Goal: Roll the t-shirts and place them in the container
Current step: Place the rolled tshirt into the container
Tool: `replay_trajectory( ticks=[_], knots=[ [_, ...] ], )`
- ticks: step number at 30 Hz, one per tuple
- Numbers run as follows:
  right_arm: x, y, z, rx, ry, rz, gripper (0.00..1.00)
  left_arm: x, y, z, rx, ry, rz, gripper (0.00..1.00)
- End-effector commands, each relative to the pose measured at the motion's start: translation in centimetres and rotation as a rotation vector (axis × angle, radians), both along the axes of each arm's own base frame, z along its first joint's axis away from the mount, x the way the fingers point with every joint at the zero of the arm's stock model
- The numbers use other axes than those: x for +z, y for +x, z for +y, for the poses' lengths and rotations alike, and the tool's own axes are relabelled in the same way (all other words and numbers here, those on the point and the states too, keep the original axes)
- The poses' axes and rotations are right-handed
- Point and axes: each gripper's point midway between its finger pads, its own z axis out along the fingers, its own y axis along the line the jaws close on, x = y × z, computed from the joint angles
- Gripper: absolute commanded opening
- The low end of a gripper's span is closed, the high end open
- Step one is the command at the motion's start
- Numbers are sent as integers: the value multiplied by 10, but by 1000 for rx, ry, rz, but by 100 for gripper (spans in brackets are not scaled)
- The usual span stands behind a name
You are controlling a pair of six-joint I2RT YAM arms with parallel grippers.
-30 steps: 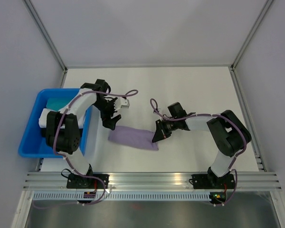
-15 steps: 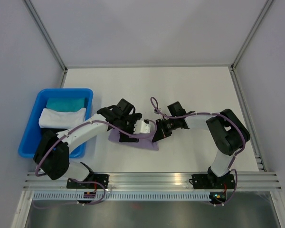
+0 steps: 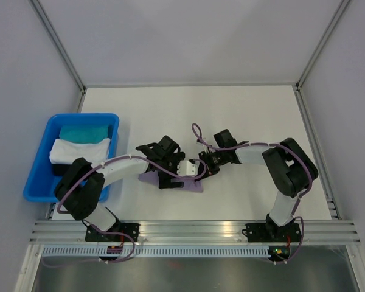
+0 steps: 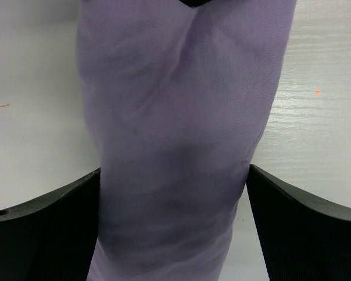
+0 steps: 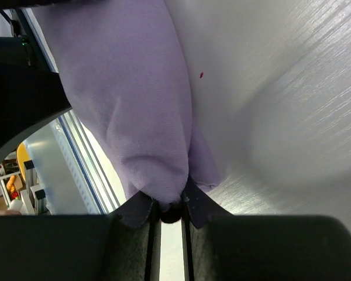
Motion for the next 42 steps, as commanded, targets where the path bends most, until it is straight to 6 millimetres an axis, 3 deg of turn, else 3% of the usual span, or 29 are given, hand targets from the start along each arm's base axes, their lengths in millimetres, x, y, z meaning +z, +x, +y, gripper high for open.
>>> replay_trajectory(
  ticks=[1,7,13,16,17,20,27,28,29,35,37,42],
  knots=[
    [-5,13,0,-21,-30,-23,18,-1,0,-7,29,-35,-3,100],
    [-4,12,1,-28,-25,-10,19,-25,-21,4,1,0,41,100],
    [1,14,-1,-42,-29,-16,30,-46,-10,17,16,64,-25,100],
    [4,18,-5,-56,-41,-21,34,-51,-8,18,2,81,-35,83],
    [7,18,-7,-55,-47,-22,38,-52,-8,19,-1,84,-34,70],
    [12,21,-19,-65,-85,-39,48,-54,-12,22,-14,90,-32,51],
    [29,42,-54,-143,-134,-111,51,-57,-16,33,-56,122,-53,27],
    [31,45,-56,-154,-137,-117,51,-56,-15,33,-59,124,-55,21],
    [33,48,-60,-159,-146,-130,51,-55,-15,33,-57,123,-56,3],
    [46,63,-77,-199,-168,-176,51,-27,-13,21,-72,59,-65,2],
    [49,67,-82,-220,-167,-188,51,-9,-10,15,-83,18,-92,2],
    [52,74,-87,-250,-166,-208,51,10,-6,16,-103,-16,-124,2]
  ],
)
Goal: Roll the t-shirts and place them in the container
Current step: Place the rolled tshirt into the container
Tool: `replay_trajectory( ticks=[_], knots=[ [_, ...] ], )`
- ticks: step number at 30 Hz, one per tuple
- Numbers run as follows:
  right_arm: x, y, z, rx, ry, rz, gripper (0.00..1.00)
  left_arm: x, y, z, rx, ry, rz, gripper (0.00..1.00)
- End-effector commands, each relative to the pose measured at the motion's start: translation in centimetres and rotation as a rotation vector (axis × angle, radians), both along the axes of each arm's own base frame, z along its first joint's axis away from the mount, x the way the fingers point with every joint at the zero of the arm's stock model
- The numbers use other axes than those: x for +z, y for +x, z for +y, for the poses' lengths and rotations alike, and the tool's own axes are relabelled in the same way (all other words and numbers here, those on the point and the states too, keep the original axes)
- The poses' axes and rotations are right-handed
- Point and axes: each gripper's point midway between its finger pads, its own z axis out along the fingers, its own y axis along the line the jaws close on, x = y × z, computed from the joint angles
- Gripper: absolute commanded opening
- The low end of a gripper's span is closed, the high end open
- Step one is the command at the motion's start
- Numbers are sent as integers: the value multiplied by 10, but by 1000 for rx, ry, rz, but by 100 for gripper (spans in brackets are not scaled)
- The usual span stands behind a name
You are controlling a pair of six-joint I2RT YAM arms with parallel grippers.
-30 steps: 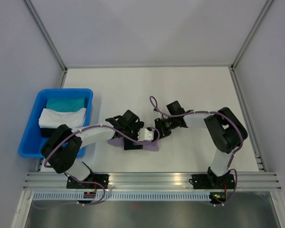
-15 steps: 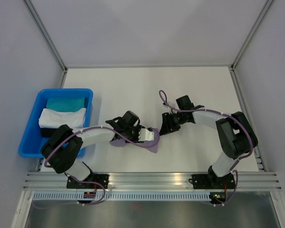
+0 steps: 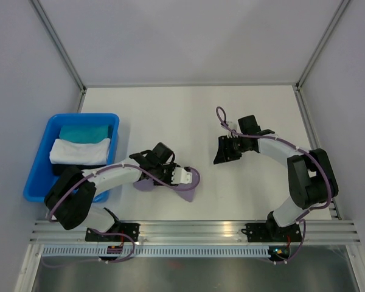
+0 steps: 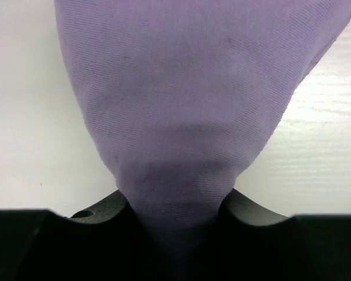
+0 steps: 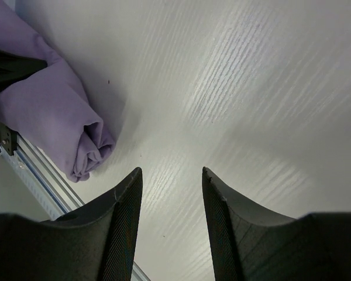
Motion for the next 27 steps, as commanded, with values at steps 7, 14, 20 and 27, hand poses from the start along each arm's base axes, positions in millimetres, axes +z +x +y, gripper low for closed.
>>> replay_trajectory(
  ticks=[7,14,20,27],
  knots=[
    [18,16,-2,-15,1,-91,51,46,20,3,-40,-78,-73,2],
    [19,18,-2,-14,1,-97,51,74,29,4,-82,-145,-153,2],
    [17,20,-2,-14,0,-99,51,124,45,16,-86,-173,-169,2],
    [24,34,8,-29,47,-129,51,195,52,87,-53,-61,-239,2]
  ],
)
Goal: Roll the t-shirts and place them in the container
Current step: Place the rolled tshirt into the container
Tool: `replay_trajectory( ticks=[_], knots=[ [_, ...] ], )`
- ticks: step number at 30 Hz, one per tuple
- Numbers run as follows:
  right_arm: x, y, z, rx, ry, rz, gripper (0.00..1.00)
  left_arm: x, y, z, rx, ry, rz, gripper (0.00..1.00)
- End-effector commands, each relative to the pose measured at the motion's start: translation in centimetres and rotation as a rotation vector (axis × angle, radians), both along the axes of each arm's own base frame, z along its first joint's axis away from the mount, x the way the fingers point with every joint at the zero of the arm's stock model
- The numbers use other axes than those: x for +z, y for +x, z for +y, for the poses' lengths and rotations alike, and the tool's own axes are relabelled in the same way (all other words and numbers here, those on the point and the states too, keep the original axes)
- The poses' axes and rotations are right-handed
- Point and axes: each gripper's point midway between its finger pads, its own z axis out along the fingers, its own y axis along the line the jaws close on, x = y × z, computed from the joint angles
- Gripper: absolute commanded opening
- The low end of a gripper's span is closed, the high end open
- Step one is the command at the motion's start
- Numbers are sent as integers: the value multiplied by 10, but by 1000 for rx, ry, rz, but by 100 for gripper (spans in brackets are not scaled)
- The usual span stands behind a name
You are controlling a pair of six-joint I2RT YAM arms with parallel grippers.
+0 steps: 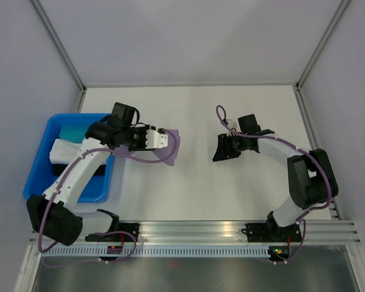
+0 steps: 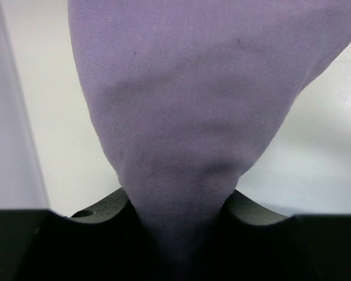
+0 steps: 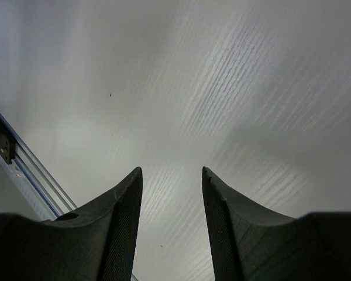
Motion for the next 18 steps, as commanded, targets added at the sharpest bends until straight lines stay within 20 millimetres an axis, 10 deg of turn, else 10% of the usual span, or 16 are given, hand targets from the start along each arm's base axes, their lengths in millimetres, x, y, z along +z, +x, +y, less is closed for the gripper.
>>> replay_trajectory(
  ticks=[1,11,18],
  knots=[
    [24,27,11,-7,55,-98,51,40,-24,38,-75,71,-31,2],
    [31,42,21,16,70,-126,51,32,-59,204,212,245,40,2],
    [47,48,38,48,67,-136,52,0,-61,248,287,277,61,2]
  ],
)
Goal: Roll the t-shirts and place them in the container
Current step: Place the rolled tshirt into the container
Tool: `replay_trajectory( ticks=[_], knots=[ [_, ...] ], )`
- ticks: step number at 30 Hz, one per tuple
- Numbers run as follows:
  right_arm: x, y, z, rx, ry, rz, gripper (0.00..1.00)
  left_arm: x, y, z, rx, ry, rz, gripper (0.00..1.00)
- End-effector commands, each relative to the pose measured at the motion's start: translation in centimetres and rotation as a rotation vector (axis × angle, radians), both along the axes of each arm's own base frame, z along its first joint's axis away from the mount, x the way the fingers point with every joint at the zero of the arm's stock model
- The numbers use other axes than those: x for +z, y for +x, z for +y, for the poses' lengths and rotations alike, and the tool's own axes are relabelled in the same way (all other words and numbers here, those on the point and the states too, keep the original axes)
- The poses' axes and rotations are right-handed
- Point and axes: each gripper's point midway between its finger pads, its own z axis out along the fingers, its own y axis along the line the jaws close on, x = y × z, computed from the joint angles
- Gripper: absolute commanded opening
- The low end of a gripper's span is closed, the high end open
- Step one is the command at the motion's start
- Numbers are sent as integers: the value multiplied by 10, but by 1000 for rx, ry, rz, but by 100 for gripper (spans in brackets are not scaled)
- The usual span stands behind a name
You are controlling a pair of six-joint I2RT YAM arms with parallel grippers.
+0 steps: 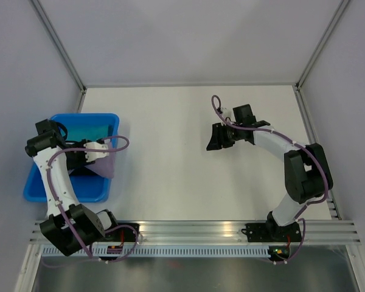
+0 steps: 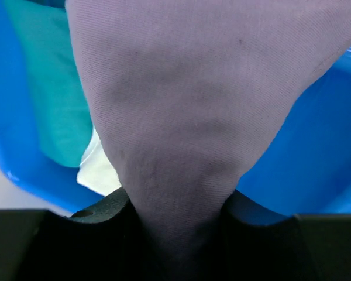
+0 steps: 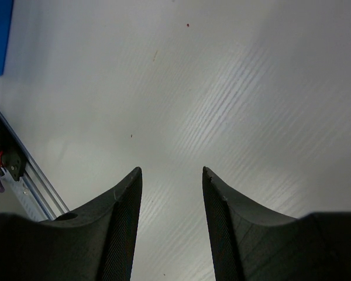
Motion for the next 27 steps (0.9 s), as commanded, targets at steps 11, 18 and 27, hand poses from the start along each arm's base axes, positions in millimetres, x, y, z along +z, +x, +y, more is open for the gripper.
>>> replay_trajectory(
  ticks=[11,18,27],
  knots=[
    [29,-2,28,100,4,-19,52,-38,-5,65,-26,-11,21,2],
    [26,-1,32,111,-27,-19,52,-66,-4,68,-154,39,-48,2],
    [22,-6,35,95,-53,-5,52,-102,-1,61,-291,39,-21,2]
  ],
)
